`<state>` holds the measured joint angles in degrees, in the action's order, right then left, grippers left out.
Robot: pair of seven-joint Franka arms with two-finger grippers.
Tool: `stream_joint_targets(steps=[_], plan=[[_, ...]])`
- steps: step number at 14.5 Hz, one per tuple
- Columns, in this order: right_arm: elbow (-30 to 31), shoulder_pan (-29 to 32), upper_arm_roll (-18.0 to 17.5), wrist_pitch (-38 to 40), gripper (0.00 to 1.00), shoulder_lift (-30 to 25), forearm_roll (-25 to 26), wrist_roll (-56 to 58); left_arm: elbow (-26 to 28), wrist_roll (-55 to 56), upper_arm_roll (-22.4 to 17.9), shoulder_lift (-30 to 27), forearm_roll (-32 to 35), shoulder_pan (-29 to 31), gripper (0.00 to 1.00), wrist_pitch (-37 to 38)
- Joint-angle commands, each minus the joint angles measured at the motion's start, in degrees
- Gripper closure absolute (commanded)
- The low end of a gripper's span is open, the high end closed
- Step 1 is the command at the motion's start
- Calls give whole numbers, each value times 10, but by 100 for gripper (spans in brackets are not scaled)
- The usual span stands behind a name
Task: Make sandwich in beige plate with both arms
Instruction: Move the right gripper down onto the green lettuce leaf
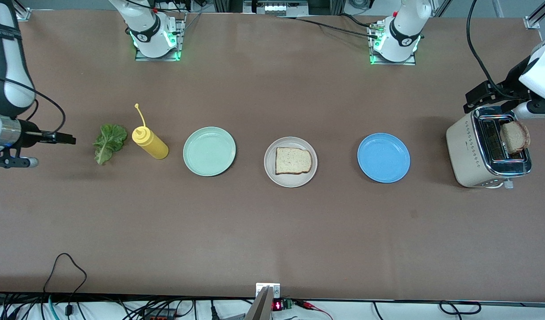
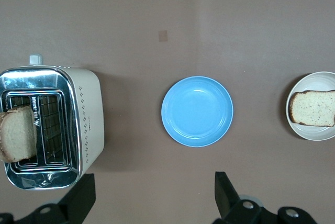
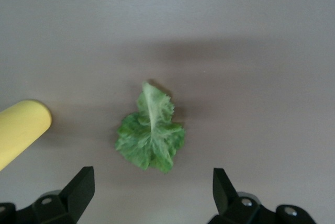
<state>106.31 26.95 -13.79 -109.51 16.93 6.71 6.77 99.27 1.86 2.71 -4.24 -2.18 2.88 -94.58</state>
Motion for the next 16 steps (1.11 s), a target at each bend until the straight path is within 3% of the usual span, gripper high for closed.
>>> stream_joint_targets(steps=[1, 8, 16], plan=[[20, -1, 3, -36, 0, 6, 15, -20, -4, -6, 5, -5, 3, 2, 0, 4], [32, 0, 3, -98, 0, 53, 18, -194, 0, -6, 5, -7, 9, 1, 0, 8], [57, -17, 3, -157, 0, 87, 54, -219, -3, -6, 5, -6, 9, 1, 0, 5]])
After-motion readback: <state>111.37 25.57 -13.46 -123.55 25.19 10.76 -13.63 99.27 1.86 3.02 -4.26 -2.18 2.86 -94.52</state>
